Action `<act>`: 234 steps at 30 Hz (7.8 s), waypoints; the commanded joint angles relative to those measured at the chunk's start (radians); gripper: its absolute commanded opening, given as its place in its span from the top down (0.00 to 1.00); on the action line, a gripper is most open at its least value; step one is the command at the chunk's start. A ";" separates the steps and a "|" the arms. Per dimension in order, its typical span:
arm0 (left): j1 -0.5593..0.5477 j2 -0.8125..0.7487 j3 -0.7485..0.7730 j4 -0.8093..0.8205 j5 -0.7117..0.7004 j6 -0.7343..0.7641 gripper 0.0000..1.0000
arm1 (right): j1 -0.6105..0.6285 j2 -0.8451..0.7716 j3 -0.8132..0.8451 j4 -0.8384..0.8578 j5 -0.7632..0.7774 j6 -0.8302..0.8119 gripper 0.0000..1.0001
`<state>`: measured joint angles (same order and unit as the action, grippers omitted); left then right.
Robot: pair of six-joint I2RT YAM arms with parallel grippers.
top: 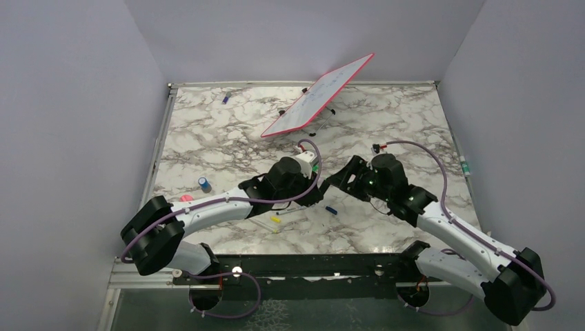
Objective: Insert the pens into the pen caps
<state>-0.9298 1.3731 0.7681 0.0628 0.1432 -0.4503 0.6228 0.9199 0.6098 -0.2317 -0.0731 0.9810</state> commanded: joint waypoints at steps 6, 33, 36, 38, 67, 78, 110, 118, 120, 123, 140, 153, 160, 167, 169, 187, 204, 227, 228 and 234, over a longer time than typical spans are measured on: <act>-0.004 -0.028 -0.036 0.106 0.071 -0.045 0.91 | 0.005 0.113 -0.007 0.164 -0.114 0.036 0.36; 0.026 -0.166 0.048 0.136 0.408 -0.092 0.47 | 0.005 -0.193 -0.067 0.289 -0.203 -0.139 0.89; 0.026 -0.178 0.075 0.175 0.498 -0.114 0.45 | 0.006 -0.241 -0.057 0.320 -0.271 -0.151 0.89; 0.026 -0.177 0.084 0.219 0.540 -0.148 0.45 | 0.006 -0.251 -0.042 0.336 -0.319 -0.179 0.89; 0.075 -0.207 0.031 0.367 0.561 -0.194 1.00 | 0.006 -0.312 0.028 0.341 -0.377 -0.247 0.41; 0.191 -0.389 -0.009 -0.139 -0.078 -0.018 1.00 | 0.005 -0.197 0.006 0.124 0.014 -0.211 0.33; 0.195 -0.545 -0.095 -0.158 -0.083 0.072 1.00 | 0.021 1.044 0.728 -0.300 0.379 0.079 0.33; 0.194 -0.595 -0.133 -0.121 -0.127 0.041 1.00 | 0.056 1.092 0.774 -0.372 0.472 0.024 0.41; 0.195 -0.597 -0.139 -0.113 -0.124 0.038 1.00 | 0.061 1.098 0.771 -0.372 0.473 0.014 0.41; 0.195 -0.595 -0.131 -0.128 -0.121 0.041 1.00 | 0.070 1.108 0.773 -0.382 0.479 -0.009 0.41; 0.192 -0.607 -0.146 -0.110 -0.095 0.031 1.00 | 0.080 1.080 0.691 -0.288 0.433 -0.093 0.65; 0.191 -0.558 -0.148 -0.090 -0.039 0.029 1.00 | 0.088 1.000 0.620 -0.307 0.451 -0.063 0.71; 0.186 -0.533 -0.149 -0.007 0.124 0.028 1.00 | 0.088 0.742 0.479 -0.278 0.457 -0.042 0.71; 0.146 -0.457 -0.136 0.071 0.235 0.018 1.00 | 0.088 0.422 0.321 -0.283 0.479 -0.020 0.70; 0.117 -0.412 -0.125 0.096 0.242 0.005 1.00 | 0.089 0.329 0.293 -0.290 0.480 -0.027 0.70; -0.010 -0.051 0.051 0.251 0.321 -0.031 1.00 | 0.088 -0.148 0.307 -0.273 0.324 -0.096 0.68; -0.010 0.011 0.092 0.221 0.352 -0.033 1.00 | 0.089 -0.095 0.290 -0.202 0.253 -0.074 0.68; -0.010 0.056 0.083 0.308 0.365 -0.098 1.00 | 0.088 -0.090 0.280 -0.190 0.374 -0.127 0.69; -0.010 0.057 0.086 0.309 0.362 -0.101 1.00 | 0.088 -0.090 0.281 -0.192 0.377 -0.129 0.69; -0.010 0.063 0.101 0.312 0.350 -0.107 1.00 | 0.088 -0.091 0.270 -0.199 0.375 -0.140 0.69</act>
<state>-0.9363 1.4300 0.8284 0.3286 0.4885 -0.5449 0.7059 0.8425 0.8970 -0.4541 0.2752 0.8631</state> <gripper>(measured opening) 0.190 0.323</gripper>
